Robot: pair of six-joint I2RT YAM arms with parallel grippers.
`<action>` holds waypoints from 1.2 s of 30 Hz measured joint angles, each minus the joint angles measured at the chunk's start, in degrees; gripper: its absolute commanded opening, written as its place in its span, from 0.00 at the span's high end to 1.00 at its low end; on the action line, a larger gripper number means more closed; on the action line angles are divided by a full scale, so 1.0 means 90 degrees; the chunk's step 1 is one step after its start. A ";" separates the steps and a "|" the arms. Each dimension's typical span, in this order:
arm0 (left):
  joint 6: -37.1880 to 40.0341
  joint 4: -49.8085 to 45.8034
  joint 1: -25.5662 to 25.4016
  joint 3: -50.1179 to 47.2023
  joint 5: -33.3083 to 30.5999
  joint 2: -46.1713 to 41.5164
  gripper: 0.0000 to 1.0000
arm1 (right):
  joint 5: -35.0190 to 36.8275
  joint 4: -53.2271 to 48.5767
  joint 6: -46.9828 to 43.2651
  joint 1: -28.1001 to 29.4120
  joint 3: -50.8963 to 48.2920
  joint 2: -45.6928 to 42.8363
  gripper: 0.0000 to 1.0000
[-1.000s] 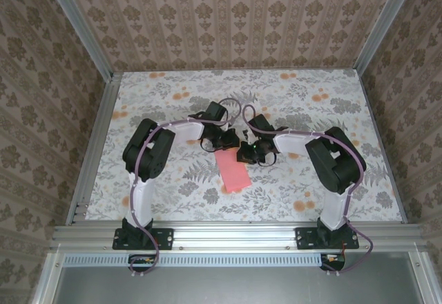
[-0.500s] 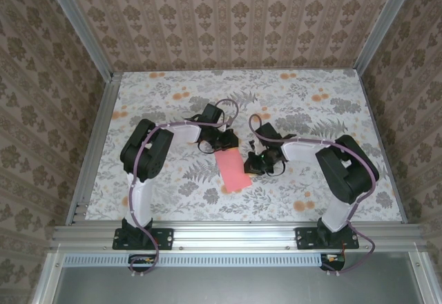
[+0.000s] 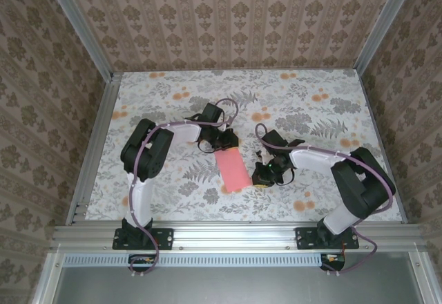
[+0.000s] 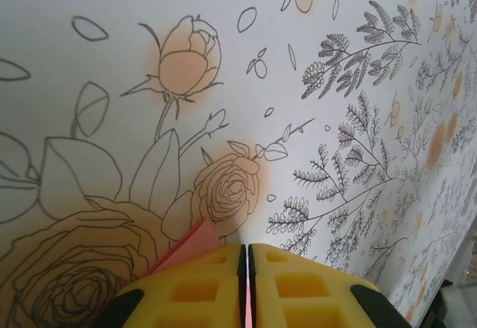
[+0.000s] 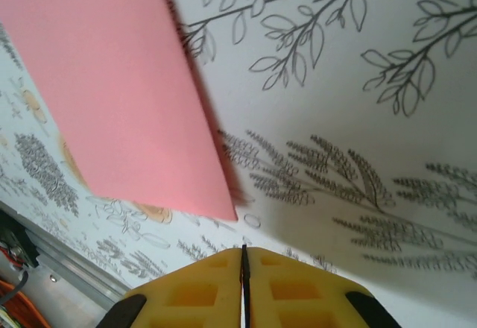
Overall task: Fold a paper plane with a square sheet of paper (pick it up from the middle)
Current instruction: First fold in half a square sheet of paper at the center of the table, then move the square sheet of paper to the center of the table.
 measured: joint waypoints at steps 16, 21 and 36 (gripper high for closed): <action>-0.0333 -0.0221 0.0617 -0.0704 -0.0765 -0.1719 0.39 | 0.0532 0.0576 -0.0085 0.0597 0.0753 0.0648 0.84; -0.0491 -0.0182 0.1132 -0.1528 -0.1020 -0.2331 0.33 | 0.0724 0.0801 -0.0022 0.0823 0.0879 0.1112 0.84; -0.0668 -0.0478 0.1928 -0.2963 -0.1450 -0.3730 0.18 | 0.1268 0.1222 0.0435 0.1280 0.2033 0.1761 0.65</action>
